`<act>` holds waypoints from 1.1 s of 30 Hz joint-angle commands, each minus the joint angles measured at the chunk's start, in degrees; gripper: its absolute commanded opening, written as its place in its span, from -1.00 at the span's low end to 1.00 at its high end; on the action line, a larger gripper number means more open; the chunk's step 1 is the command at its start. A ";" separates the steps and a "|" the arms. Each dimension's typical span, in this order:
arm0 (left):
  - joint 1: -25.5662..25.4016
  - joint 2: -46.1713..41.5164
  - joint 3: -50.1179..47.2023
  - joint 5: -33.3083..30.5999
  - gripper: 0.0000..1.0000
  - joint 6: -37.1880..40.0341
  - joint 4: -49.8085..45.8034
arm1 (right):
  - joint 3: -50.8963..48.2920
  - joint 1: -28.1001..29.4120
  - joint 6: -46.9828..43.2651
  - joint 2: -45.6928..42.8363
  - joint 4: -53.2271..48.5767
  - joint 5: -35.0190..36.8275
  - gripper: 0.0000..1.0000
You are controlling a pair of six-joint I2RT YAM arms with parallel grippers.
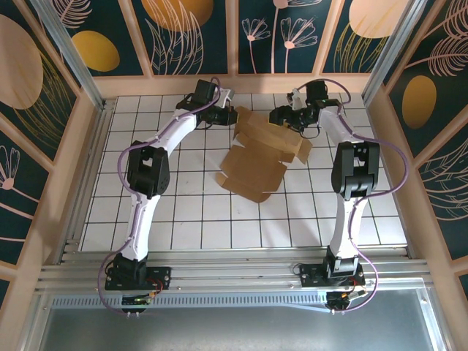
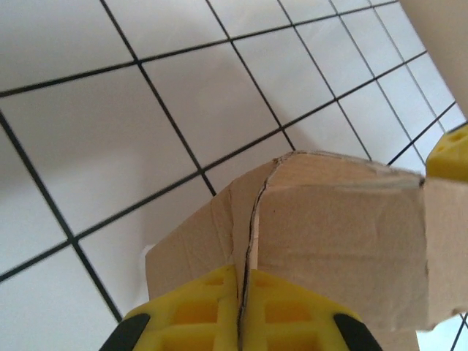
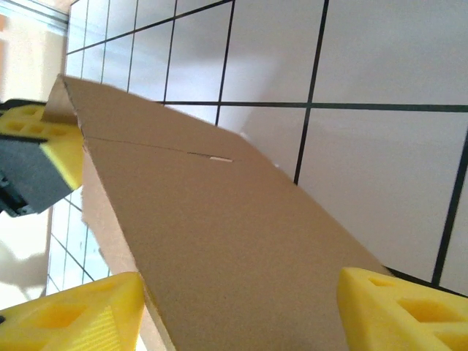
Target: Fold the paper box
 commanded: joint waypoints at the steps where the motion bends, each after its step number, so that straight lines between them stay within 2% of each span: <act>1: -1.34 -6.03 -1.40 1.54 -0.96 3.74 -2.66 | -1.74 0.44 0.89 -0.88 -0.92 5.92 0.40; 8: -1.93 -8.13 -3.37 8.26 -0.85 0.94 -0.78 | -3.39 1.83 1.68 -0.79 0.77 7.33 0.39; 16: -4.75 -13.08 -12.34 4.55 -0.84 2.60 2.69 | -6.40 3.28 1.25 -2.61 2.41 7.21 0.38; 22: -5.85 -15.11 -18.82 6.66 -0.83 -2.13 11.02 | -11.32 4.77 1.81 -5.24 6.82 7.98 0.37; 31: -6.26 -17.26 -25.90 0.42 -0.62 -1.30 11.57 | -15.78 6.01 0.47 -8.98 9.27 9.20 0.38; 33: -6.26 -18.35 -28.60 -0.33 -0.37 -0.29 13.09 | -17.66 6.57 -0.43 -10.86 10.77 9.81 0.37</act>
